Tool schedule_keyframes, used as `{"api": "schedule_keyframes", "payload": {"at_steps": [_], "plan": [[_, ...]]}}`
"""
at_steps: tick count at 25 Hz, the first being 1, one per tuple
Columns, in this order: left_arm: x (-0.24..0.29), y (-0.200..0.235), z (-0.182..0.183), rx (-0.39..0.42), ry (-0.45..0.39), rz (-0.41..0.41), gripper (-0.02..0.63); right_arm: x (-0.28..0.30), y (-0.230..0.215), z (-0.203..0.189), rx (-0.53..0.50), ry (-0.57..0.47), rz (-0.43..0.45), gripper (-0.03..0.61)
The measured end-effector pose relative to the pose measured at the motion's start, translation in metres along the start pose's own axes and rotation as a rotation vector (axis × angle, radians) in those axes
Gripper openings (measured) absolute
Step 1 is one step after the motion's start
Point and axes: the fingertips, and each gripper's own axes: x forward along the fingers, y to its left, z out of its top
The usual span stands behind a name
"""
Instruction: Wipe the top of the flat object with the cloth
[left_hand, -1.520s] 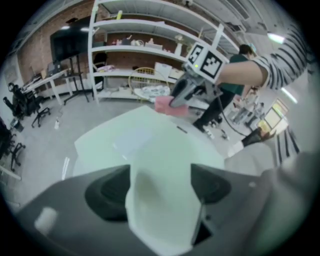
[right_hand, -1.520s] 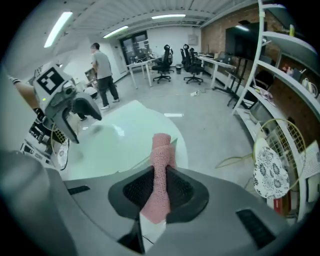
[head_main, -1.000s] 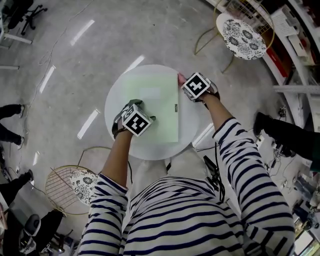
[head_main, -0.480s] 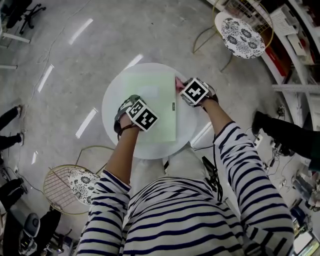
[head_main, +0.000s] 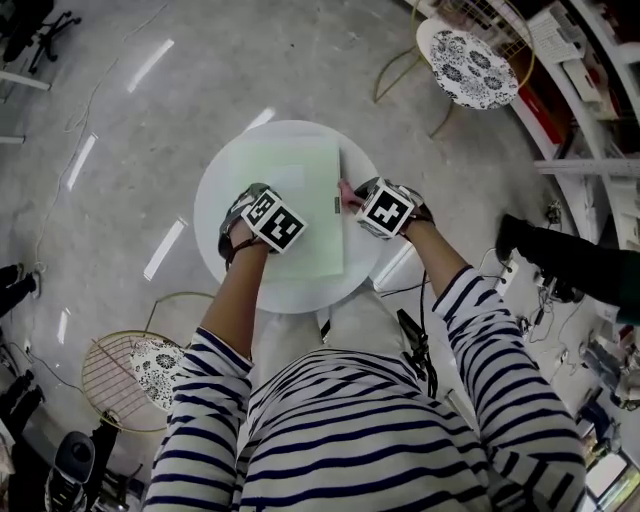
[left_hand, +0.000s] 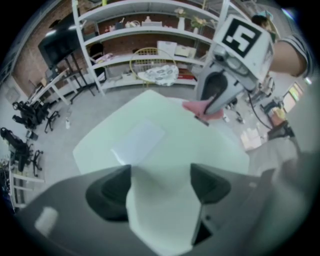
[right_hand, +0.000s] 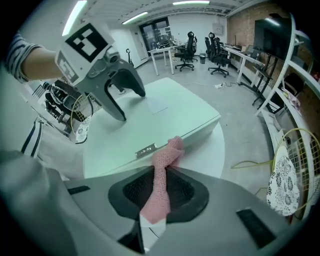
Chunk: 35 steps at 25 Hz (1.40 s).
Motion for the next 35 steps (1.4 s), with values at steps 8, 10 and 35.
{"api": "schedule_keyframes", "payload": {"at_steps": [8, 10, 35], "plan": [[0.0, 0.001, 0.001, 0.003, -0.006, -0.001, 0.374, -0.001, 0.071, -0.021, -0.04, 0.006, 0.06, 0.051], [0.0, 0.002, 0.002, 0.002, -0.007, -0.002, 0.374, 0.0, 0.087, -0.027, -0.022, 0.004, 0.073, 0.051], [-0.012, -0.002, -0.022, -0.102, 0.059, -0.013, 0.386, 0.0, 0.104, -0.05, 0.178, 0.063, 0.086, 0.051]]}}
